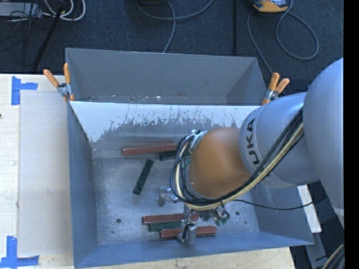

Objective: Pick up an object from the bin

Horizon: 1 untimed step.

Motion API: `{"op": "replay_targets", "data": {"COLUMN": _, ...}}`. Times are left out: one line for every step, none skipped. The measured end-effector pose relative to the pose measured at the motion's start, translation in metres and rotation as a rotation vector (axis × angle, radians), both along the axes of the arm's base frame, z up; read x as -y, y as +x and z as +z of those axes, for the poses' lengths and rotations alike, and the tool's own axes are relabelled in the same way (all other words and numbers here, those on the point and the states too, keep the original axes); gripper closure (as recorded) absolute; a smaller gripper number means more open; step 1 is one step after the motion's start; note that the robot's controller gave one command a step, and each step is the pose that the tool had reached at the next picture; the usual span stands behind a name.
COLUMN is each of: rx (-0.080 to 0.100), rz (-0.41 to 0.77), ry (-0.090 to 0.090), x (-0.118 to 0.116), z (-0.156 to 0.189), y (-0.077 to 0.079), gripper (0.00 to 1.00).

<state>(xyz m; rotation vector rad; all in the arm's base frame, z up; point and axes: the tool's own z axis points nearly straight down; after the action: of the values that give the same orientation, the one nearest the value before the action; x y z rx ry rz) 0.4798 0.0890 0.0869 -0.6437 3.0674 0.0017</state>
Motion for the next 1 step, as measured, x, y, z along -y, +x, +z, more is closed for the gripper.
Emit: {"op": "replay_targets", "data": {"rx": -0.003, "rz": 0.407, "ry": -0.003, "x": -0.0208, "z": 0.0379, "y": 0.0395, "gripper": 0.0}}
